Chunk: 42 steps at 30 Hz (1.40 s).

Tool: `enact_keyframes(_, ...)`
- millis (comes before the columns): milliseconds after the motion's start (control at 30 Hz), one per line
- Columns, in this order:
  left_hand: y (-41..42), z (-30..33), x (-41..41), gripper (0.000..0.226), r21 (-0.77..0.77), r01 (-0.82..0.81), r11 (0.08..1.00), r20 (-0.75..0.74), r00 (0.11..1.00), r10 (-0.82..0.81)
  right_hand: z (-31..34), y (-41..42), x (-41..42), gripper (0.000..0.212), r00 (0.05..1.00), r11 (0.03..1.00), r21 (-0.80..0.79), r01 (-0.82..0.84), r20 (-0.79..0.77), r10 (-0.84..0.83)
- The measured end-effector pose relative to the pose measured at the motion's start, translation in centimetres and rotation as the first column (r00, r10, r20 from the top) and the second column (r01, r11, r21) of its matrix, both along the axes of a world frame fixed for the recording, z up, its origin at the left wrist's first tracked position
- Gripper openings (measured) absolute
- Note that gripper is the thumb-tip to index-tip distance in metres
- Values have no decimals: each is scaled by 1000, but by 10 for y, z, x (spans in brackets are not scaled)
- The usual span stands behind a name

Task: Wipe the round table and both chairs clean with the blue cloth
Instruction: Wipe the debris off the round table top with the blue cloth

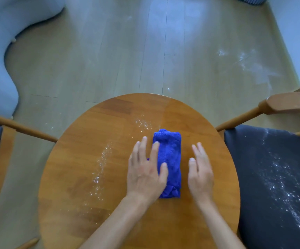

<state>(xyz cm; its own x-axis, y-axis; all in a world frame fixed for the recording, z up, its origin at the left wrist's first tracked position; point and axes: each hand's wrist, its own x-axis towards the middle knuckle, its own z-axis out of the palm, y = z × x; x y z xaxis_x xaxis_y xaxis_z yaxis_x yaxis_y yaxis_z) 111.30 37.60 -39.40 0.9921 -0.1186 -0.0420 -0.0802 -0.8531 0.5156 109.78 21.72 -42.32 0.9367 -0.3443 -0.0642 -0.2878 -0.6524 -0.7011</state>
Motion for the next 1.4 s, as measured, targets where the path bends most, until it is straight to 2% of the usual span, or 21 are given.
enact_keyframes(33,-15,0,5,58,57,58,997,30,998,-60,-2,-18,5,45,1000,994,-112,-16,-11,15)
enact_keyframes(100,-43,-8,14,67,177,138,975,-4,990,-139,-15,-38,9,47,986,921,-355,-161,-95,136)
enact_keyframes(200,-63,-33,22,76,316,162,935,-86,986,-142,-36,-45,5,51,961,827,-490,-276,-154,230)
enact_keyframes(367,-61,-57,41,72,313,184,932,30,979,-204,-47,-51,6,54,965,811,-522,-263,-136,225)
enact_keyframes(467,-58,-60,98,70,355,204,912,72,967,-244,-46,-51,7,55,966,816,-517,-257,-127,224)
enact_keyframes(567,-41,-61,171,72,385,217,897,26,969,-245,-49,-52,8,55,969,828,-504,-245,-121,213)
enact_keyframes(667,-16,-61,196,73,351,200,915,-15,978,-208,-49,-54,8,55,970,835,-493,-242,-110,216)
enact_keyframes(767,19,-56,153,71,302,151,941,51,983,-174,-45,-50,7,55,971,840,-486,-240,-113,212)
enact_keyframes(833,41,-56,96,73,281,125,952,115,980,-163,-43,-47,7,55,972,838,-493,-234,-121,200)
enact_keyframes(900,46,-59,29,77,287,133,949,118,978,-172,-41,-44,6,56,971,833,-500,-237,-139,193)
enact_keyframes(967,34,-62,-20,80,260,186,948,105,970,-219,-40,-43,5,57,968,829,-501,-248,-159,194)
enact_keyframes(1033,19,-65,-37,76,232,266,936,97,951,-294,-41,-43,4,59,965,821,-509,-261,-173,199)
enact_keyframes(1133,18,-63,8,68,208,297,932,114,939,-325,-42,-43,4,61,961,807,-524,-273,-180,208)
enact_keyframes(1233,36,-61,106,67,298,205,932,97,965,-243,-43,-45,4,66,961,801,-531,-277,-171,218)
enact_keyframes(1300,61,-60,172,74,366,130,921,18,989,-147,-45,-45,5,66,965,807,-529,-262,-147,217)
enact_keyframes(1400,94,-64,204,78,330,-27,944,-2,1000,29,-47,-45,6,63,971,817,-525,-239,-119,208)
